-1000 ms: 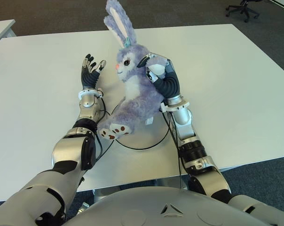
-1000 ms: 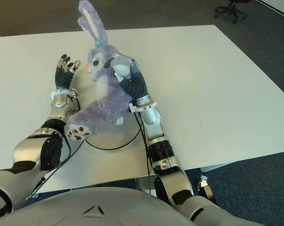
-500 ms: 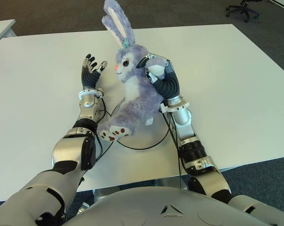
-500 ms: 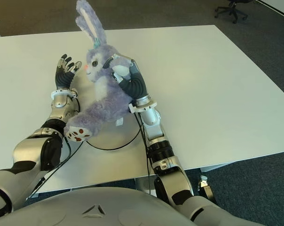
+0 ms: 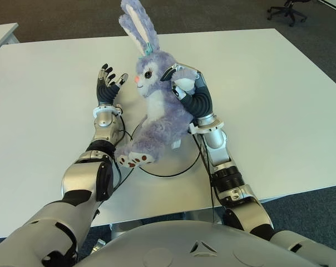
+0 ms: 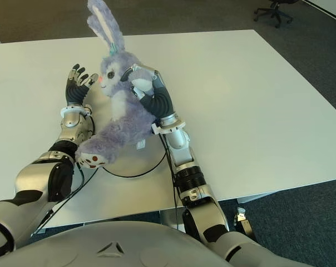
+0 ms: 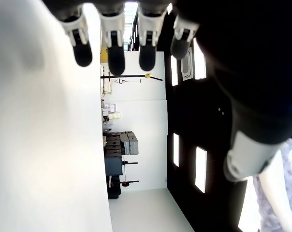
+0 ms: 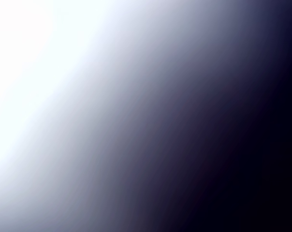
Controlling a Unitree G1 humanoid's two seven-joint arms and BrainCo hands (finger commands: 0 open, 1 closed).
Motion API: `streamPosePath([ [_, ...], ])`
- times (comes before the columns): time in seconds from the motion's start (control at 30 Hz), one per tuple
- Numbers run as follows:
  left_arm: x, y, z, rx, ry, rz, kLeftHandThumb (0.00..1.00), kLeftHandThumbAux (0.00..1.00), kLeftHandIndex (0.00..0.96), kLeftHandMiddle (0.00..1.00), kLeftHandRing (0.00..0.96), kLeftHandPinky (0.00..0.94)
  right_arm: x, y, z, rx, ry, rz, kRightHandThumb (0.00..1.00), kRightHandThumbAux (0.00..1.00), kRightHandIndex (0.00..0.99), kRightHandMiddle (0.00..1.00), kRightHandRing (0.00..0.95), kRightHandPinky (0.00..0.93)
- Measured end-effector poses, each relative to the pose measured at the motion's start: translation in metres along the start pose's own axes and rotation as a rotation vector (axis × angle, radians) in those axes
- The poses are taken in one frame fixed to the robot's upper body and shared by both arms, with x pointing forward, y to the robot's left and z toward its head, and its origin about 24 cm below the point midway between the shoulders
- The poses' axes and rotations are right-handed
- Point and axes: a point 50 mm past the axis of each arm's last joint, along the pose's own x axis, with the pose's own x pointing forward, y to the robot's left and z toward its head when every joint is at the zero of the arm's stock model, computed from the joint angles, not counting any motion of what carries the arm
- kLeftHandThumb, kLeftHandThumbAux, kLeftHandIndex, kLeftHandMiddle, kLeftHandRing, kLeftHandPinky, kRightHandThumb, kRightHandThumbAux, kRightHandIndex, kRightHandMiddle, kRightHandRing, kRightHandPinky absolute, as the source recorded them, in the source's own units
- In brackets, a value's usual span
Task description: Put the doll into the plate.
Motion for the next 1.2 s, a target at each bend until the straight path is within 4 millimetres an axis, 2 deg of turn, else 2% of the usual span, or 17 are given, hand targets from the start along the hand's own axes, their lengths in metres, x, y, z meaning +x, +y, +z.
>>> streamPosePath([
  [0.53, 0.0, -0.0003, 0.0, 0.002, 0.0, -0.002, 0.106, 0.685, 0.014, 0.129, 0.138, 0.123, -0.0004, 0.0006, 0.0, -0.019, 0.0, -0.004, 0.845, 0.673, 0.437, 0.49, 0.78, 0.857],
  [0.7, 0.0, -0.0004, 0.0, 0.002, 0.0, -0.003, 0.102, 0.677, 0.014, 0.126, 0.129, 0.09, -0.0004, 0.0006, -0.0001, -0.025, 0.0, -0.008, 0.844, 0.673, 0.437, 0.491, 0.781, 0.858],
  [0.77, 0.0, -0.0005, 0.0, 0.003, 0.0, -0.003, 0.098, 0.682, 0.006, 0.124, 0.121, 0.083, -0.0004, 0.0006, -0.0001, -0.029, 0.001, -0.01, 0.844, 0.674, 0.436, 0.489, 0.739, 0.758],
  [0.83, 0.0, -0.0005, 0.0, 0.003, 0.0, -0.003, 0.098, 0.683, 0.005, 0.123, 0.121, 0.084, -0.0005, 0.0007, -0.0001, -0.032, 0.001, -0.011, 0.844, 0.674, 0.436, 0.488, 0.731, 0.742],
  [0.9, -0.0001, -0.0005, 0.0, 0.003, 0.0, -0.003, 0.102, 0.693, 0.008, 0.118, 0.128, 0.132, -0.0006, 0.0009, -0.0001, -0.037, 0.001, -0.01, 0.837, 0.683, 0.39, 0.554, 0.625, 0.624],
  [1.03, 0.0, -0.0005, 0.0, 0.002, 0.0, -0.003, 0.103, 0.672, 0.009, 0.104, 0.124, 0.132, -0.0007, 0.0011, -0.0002, -0.039, 0.001, -0.01, 0.828, 0.691, 0.363, 0.535, 0.536, 0.52],
  [1.2, 0.0, -0.0004, 0.0, 0.002, 0.0, -0.002, 0.099, 0.638, 0.008, 0.087, 0.108, 0.123, -0.0007, 0.0011, -0.0002, -0.036, 0.002, -0.012, 0.825, 0.695, 0.354, 0.523, 0.503, 0.511],
])
